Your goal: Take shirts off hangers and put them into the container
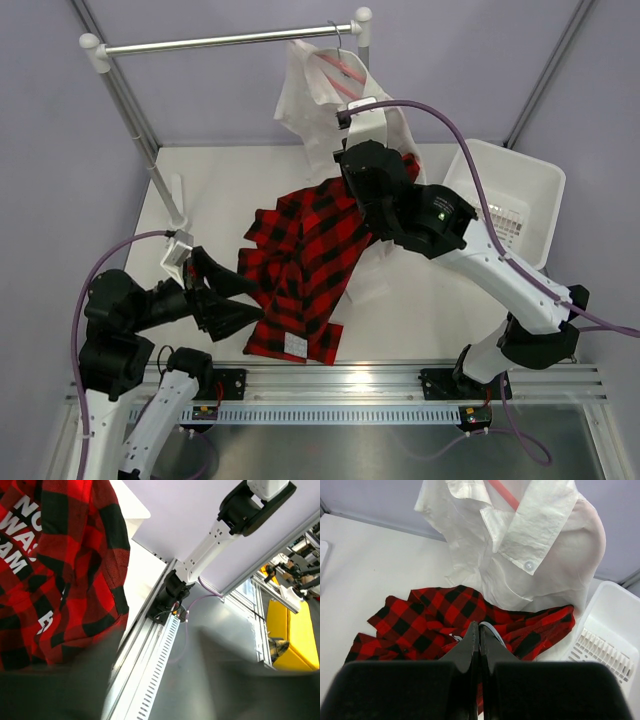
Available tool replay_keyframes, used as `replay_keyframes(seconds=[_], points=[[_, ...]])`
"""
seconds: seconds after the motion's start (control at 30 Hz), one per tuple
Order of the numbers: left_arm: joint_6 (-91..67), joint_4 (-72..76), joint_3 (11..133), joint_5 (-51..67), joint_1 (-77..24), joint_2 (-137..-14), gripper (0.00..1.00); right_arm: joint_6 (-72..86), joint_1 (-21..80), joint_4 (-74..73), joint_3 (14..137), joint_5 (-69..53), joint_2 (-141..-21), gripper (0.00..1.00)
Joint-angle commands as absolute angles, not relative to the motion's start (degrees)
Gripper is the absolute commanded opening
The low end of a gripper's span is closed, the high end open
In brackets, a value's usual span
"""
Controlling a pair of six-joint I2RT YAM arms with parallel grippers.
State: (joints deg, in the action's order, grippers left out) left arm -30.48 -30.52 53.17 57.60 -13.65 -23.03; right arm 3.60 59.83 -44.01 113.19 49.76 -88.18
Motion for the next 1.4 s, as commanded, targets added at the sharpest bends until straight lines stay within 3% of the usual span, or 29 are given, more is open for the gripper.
replay_keyframes(seconds=[0.0,0.07,0.6,0.87,0.9,0.93,1.03,1.07,1.13,1.27,1.37], points=[[-33.9,-25.3,51.4,60.4,-13.7,-24.1,0.91,5.2,59.3,-42.6,118.4,48.7,-87.5,0.0],[-34.5,-23.8,50.1,59.9,-13.7,-24.3,0.99,5.3,59.2,-43.7,120.1,47.3,-88.5,0.0],[-41.3,-9.1,45.7,60.4,-14.4,-28.7,0.99,6.3,59.3,-46.0,124.6,42.4,-92.2,0.0],[-39.8,-9.2,44.2,56.7,-19.1,-30.3,0.86,6.4,59.4,-46.1,126.2,41.2,-92.5,0.0],[-39.3,-9.2,44.0,56.3,-19.7,-30.6,0.83,6.4,59.3,-46.2,126.2,41.1,-92.7,0.0],[-39.0,-9.8,44.0,55.6,-19.9,-30.8,0.69,6.3,59.3,-46.1,126.2,41.2,-92.6,0.0],[-38.7,-10.1,43.7,55.0,-20.7,-30.9,0.5,6.2,59.3,-46.1,126.2,41.4,-92.1,0.0],[-38.6,-10.3,43.4,54.6,-20.9,-30.9,0.38,6.2,59.3,-46.1,126.4,41.3,-92.1,0.0],[-38.8,-10.4,43.2,54.0,-20.9,-30.7,0.33,6.3,59.3,-46.2,126.6,41.0,-91.9,0.0],[-38.3,-11.5,43.1,51.9,-21.1,-30.3,0.04,7.2,59.3,-46.5,126.6,40.2,-91.6,0.0],[-38.5,-12.0,43.2,51.1,-21.2,-30.1,0.0,7.4,59.3,-46.1,125.5,40.1,-91.1,0.0]])
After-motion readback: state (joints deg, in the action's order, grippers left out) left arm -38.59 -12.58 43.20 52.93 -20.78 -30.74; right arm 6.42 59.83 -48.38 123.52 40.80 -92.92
